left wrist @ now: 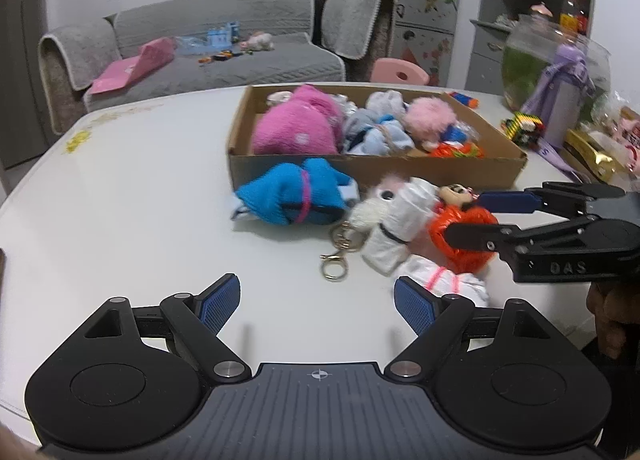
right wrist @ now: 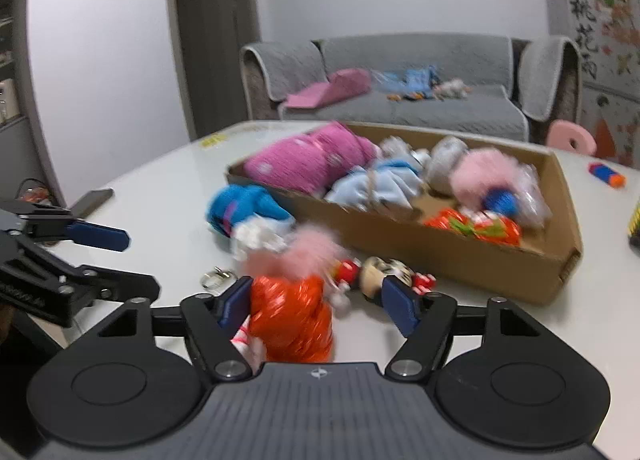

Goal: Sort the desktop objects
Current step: 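Grasp the white pink-banded sock with left gripper while right grasps the orange plastic bag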

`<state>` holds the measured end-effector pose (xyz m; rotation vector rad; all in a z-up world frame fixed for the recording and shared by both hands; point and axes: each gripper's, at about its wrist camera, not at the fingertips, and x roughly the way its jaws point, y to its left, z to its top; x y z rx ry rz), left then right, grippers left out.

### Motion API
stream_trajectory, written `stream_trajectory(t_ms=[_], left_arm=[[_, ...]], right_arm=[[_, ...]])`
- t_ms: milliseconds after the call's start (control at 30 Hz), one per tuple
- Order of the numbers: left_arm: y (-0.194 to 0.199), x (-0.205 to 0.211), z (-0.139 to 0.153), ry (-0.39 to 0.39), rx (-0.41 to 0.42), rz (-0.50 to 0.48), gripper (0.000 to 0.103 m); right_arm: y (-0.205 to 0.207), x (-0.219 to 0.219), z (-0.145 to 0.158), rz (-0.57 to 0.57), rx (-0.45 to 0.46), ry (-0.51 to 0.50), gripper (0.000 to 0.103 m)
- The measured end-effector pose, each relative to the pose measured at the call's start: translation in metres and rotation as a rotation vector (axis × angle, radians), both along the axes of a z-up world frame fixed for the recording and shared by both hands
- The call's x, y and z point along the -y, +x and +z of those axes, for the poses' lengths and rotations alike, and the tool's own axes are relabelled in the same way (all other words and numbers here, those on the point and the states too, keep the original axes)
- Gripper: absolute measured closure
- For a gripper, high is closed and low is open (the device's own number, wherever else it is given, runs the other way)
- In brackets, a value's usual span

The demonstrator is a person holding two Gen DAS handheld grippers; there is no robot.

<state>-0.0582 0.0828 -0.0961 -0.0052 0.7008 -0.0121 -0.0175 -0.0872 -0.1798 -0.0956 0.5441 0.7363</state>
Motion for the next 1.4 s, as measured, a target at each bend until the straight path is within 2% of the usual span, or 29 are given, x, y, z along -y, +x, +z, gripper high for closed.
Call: stream_trajectory(t_ms=[267, 433, 533, 700, 867, 1000, 1167, 1267, 1400], left_arm=[[0.009, 0.039, -0.006, -0.037, -0.021, -0.104, 0.014], [0.021, 0.062, -0.012, -0.073, -0.035, -0.151, 0.014], [0.028, 0.068, -0.017, -0.077, -0.048, -0.147, 0.014], [0.036, 0.067, -0.027, -0.061, -0.053, -0.112, 0.013], [0.038, 0.064, -0.03, -0.036, -0.035, -0.098, 0.011], [0.035, 0.069, -0.033, 0.026, -0.014, -0.107, 0.018], [0.033, 0.068, -0.032, 0.019, -0.003, -0.114, 0.023], [0.031, 0.069, -0.032, 0.018, 0.003, -0.131, 0.029], [0.03, 0.074, -0.032, 0.018, 0.005, -0.153, 0.03]], right_arm=[[0.011, 0.028, -0.008, -0.108, -0.028, 0.0, 0.039], [-0.001, 0.029, -0.006, -0.053, 0.001, 0.022, 0.037], [-0.014, 0.039, -0.005, -0.042, 0.013, 0.025, 0.037], [-0.01, 0.053, -0.003, -0.062, -0.003, 0.066, 0.034], [-0.011, 0.049, -0.006, -0.037, -0.011, 0.051, 0.033], [-0.013, 0.04, -0.008, 0.005, -0.011, 0.034, 0.033], [-0.011, 0.032, -0.012, 0.013, -0.024, 0.013, 0.033], [-0.009, 0.029, -0.013, 0.017, -0.032, 0.008, 0.034], [-0.009, 0.026, -0.014, 0.019, -0.034, -0.003, 0.034]])
